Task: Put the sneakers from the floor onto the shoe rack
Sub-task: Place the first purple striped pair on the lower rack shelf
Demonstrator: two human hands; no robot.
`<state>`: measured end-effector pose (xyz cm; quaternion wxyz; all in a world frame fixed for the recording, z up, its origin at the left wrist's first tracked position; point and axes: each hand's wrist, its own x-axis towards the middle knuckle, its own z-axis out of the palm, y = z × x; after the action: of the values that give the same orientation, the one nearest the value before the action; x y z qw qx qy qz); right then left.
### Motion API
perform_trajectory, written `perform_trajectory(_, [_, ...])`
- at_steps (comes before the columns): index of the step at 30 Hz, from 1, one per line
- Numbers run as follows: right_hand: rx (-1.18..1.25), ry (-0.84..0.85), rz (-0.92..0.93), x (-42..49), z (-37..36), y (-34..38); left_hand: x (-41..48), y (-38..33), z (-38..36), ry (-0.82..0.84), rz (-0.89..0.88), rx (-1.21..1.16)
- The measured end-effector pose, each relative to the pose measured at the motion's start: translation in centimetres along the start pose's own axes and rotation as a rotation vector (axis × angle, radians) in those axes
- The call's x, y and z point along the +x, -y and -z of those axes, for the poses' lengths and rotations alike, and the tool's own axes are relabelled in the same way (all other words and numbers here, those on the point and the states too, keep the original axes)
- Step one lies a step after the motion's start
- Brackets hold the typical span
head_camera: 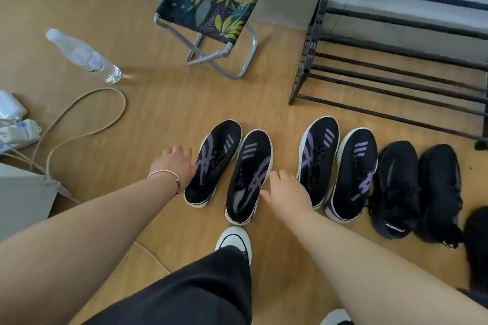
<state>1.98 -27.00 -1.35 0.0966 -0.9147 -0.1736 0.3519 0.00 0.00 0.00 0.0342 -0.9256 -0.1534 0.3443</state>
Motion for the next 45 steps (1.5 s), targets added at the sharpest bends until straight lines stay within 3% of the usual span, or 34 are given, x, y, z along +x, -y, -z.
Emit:
perform_trajectory(8, [0.216, 0.109, -0.221, 3.5, -6.9, -0.2, 4.4, 0.6, -6.6, 0.183, 0.049, -0.183])
perform_trajectory(15, [0.704, 0.160, -0.375, 4.5, -8.6, -0.4, 5.2, 0.7, -8.7, 0.220, 0.214, -0.628])
perform_trajectory(22, [0.993, 0.129, -0.504, 5.6, -9.8, -1.0, 5.8, 1.5, -9.8, 0.308, 0.254, -0.941])
perform_trajectory(27, [1.031, 0.115, -0.516, 6.2, -9.5, -2.1, 5.1, 1.3, -10.6, 0.394, 0.184, -0.965])
perform_trajectory(34, [1.060, 0.178, -0.489, 5.6, -7.3, -3.1, 4.3, 1.0, -10.2, 0.465, 0.186, -1.200])
perform_trajectory(45, [1.134, 0.190, -0.452, 2.8, -1.4, -7.8, 0.9, -2.8, -6.5, 0.457, 0.127, -1.331])
